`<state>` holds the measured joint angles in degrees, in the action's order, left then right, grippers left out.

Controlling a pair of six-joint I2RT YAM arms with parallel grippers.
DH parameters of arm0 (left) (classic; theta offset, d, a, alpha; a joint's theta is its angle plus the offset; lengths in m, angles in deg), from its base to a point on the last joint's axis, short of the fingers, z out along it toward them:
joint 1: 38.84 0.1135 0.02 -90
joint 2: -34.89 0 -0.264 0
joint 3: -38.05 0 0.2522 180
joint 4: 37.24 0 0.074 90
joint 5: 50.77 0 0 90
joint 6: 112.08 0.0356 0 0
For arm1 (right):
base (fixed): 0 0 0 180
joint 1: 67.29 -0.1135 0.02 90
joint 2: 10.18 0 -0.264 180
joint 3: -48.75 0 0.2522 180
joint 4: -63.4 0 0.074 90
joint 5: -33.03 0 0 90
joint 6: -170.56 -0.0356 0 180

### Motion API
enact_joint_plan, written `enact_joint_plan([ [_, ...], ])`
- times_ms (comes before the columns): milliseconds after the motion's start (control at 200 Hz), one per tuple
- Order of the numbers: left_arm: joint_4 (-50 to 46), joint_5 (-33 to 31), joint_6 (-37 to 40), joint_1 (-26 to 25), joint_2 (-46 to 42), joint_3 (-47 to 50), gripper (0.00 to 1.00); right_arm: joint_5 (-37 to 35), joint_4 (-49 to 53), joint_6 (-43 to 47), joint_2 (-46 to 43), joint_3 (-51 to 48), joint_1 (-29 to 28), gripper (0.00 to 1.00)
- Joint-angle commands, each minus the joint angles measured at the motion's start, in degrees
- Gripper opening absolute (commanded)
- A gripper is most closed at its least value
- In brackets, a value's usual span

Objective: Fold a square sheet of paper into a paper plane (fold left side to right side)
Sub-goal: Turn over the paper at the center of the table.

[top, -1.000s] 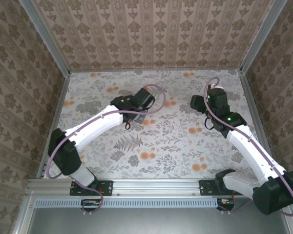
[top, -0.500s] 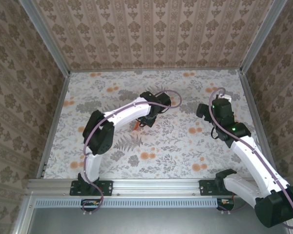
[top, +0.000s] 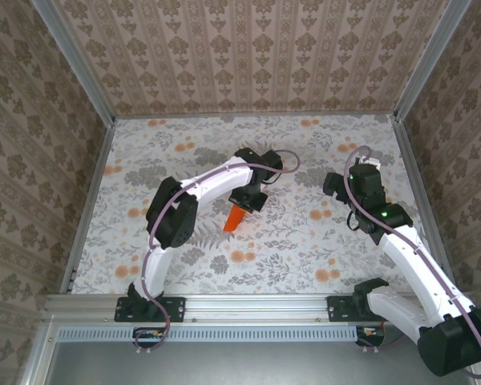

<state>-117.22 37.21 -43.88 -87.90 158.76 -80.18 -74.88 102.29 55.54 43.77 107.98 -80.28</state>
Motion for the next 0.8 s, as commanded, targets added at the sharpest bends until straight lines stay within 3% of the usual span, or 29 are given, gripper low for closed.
enact_joint_plan([
  [0,3.1,9.7,0.8,1.7,2.1,-1.4,0.03,1.6,1.0,0.1,-0.3,-0.8,0.4,1.0],
  [155,7.5,16.9,-0.1,3.9,3.2,-0.8,0.07,3.1,1.1,-0.4,-0.5,-1.5,0.4,1.0],
  [405,13.7,24.7,-0.6,6.3,2.0,1.1,0.34,8.5,-0.6,-1.3,1.7,-2.5,0.3,1.0],
  [615,25.3,32.5,-3.5,9.5,-6.1,9.6,0.43,15.2,-2.3,-0.8,6.0,-1.0,0.4,1.0],
  [795,30.5,33.0,-4.2,13.8,-14.8,17.2,0.45,24.6,-7.2,-1.6,9.5,-0.6,0.3,0.98],
])
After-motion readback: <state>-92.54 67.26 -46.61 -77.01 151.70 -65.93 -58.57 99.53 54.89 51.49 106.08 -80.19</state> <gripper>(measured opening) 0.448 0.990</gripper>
